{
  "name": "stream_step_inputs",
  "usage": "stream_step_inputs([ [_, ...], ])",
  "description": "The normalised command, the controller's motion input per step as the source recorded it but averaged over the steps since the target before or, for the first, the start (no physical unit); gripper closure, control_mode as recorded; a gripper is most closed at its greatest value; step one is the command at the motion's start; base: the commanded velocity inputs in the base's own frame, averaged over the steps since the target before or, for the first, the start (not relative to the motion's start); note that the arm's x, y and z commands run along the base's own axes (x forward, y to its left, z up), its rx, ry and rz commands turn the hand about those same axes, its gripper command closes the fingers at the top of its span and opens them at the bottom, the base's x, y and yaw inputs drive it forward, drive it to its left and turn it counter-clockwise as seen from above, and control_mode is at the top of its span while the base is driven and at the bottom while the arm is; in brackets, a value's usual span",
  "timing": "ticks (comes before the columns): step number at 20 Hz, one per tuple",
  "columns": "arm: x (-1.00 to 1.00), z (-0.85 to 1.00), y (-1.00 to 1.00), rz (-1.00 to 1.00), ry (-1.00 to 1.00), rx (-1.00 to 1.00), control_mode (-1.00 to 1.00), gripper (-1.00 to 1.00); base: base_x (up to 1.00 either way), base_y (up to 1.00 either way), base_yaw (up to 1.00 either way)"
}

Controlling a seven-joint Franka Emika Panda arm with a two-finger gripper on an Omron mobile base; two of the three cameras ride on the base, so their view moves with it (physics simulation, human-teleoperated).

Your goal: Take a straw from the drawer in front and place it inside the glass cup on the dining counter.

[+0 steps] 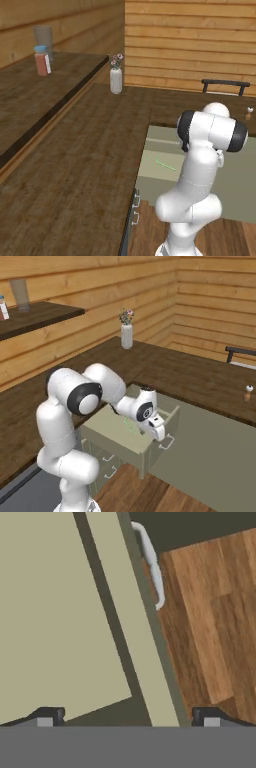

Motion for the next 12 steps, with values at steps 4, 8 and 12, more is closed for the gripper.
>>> stream_step_inputs([
  [4,-0.06,-0.33,-1.0,-0.1,0.0,-0.08,-1.0,-1.0,0.0,0.0,0.0],
  [8,-0.28,0.17,-0.31,-0.02,-0.1,-0.05,-1.0,-1.0,0.0,0.0,0.0],
  [12,-0.32,0.65,0.84,0.06,-0.27,-0.02,-1.0,-1.0,0.0,0.0,0.0],
])
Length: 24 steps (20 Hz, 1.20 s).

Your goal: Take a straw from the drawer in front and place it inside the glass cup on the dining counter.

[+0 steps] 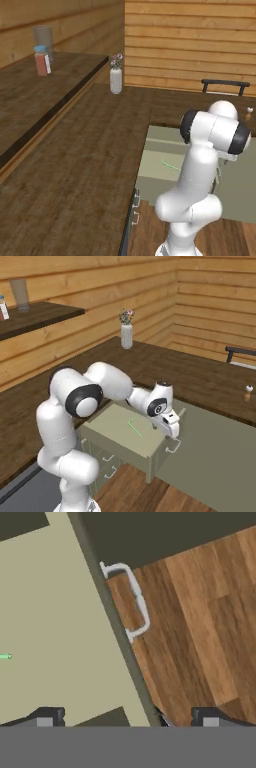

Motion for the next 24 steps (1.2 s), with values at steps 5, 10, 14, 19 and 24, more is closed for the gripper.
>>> stream_step_inputs([
  [5,-0.02,0.57,1.0,0.15,-0.19,-0.01,-1.0,-1.0,0.0,0.0,0.0],
  [10,0.45,0.02,0.78,0.2,-0.02,-0.02,-1.0,-1.0,0.0,0.0,0.0],
  [14,0.71,-0.08,0.41,0.22,0.0,0.0,-1.0,-1.0,0.0,0.0,0.0],
  [19,0.76,-0.1,0.2,0.21,0.0,0.0,-1.0,-1.0,0.0,0.0,0.0],
  [24,0.47,-0.38,0.05,0.16,0.03,0.0,-1.0,-1.0,0.0,0.0,0.0],
])
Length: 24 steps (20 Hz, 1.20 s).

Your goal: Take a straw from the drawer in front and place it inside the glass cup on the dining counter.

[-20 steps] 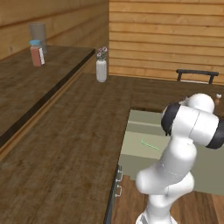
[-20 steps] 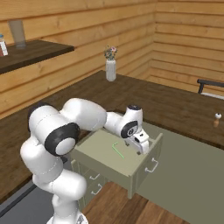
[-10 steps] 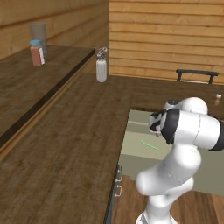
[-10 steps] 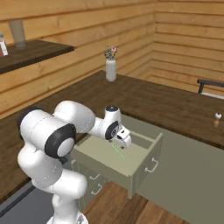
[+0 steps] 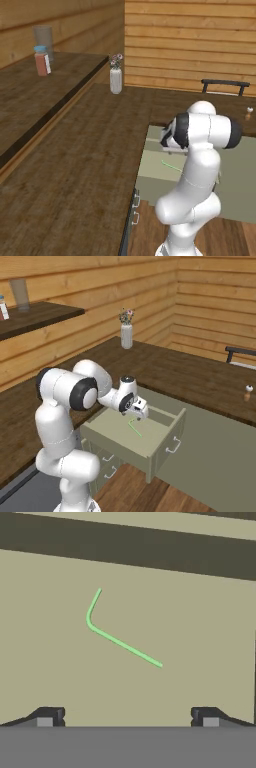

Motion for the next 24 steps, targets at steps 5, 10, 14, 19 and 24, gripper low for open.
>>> stream_step_inputs([
  [5,0.37,-0.62,0.11,0.11,0.06,0.0,-1.0,-1.0,0.0,0.0,0.0],
  [10,0.57,-0.46,0.02,0.08,0.03,0.0,-1.0,-1.0,0.0,0.0,0.0],
  [14,0.53,-0.4,0.0,0.07,0.06,0.0,-1.0,-1.0,0.0,0.0,0.0],
  [19,0.29,-0.4,0.01,0.08,0.07,0.0,-1.0,-1.0,0.0,0.0,0.0],
  [24,0.03,-0.3,0.25,0.05,0.03,0.0,-1.0,-1.0,0.0,0.0,0.0],
])
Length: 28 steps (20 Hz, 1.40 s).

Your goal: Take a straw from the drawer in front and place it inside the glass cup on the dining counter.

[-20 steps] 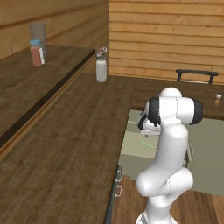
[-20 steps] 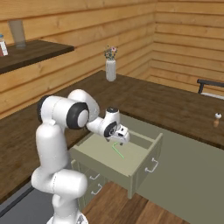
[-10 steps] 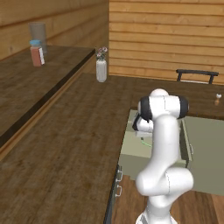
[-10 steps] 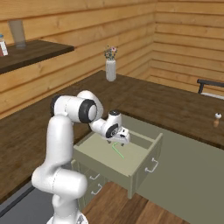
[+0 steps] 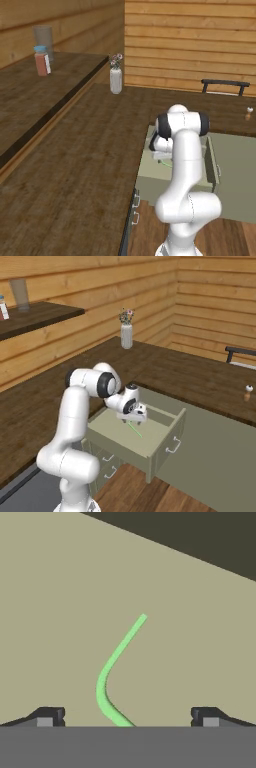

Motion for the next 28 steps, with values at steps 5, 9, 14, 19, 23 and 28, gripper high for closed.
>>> stream_step_inputs([
  [5,0.0,-0.22,0.17,0.0,0.0,0.0,-1.0,-1.0,0.0,0.0,0.0],
  [9,0.01,-0.26,0.01,0.0,0.0,0.0,-1.0,-1.0,0.0,0.0,0.0],
  [14,0.01,-0.34,0.0,0.0,0.0,0.0,-1.0,-1.0,0.0,0.0,0.0],
  [19,0.04,-0.39,0.0,0.0,0.0,0.0,-1.0,1.0,0.0,0.0,0.0],
  [23,0.0,-0.31,-0.01,0.0,0.0,0.0,-1.0,1.0,0.0,0.0,0.0],
  [28,0.0,-0.15,-0.17,0.0,0.0,0.0,-1.0,1.0,0.0,0.0,0.0],
])
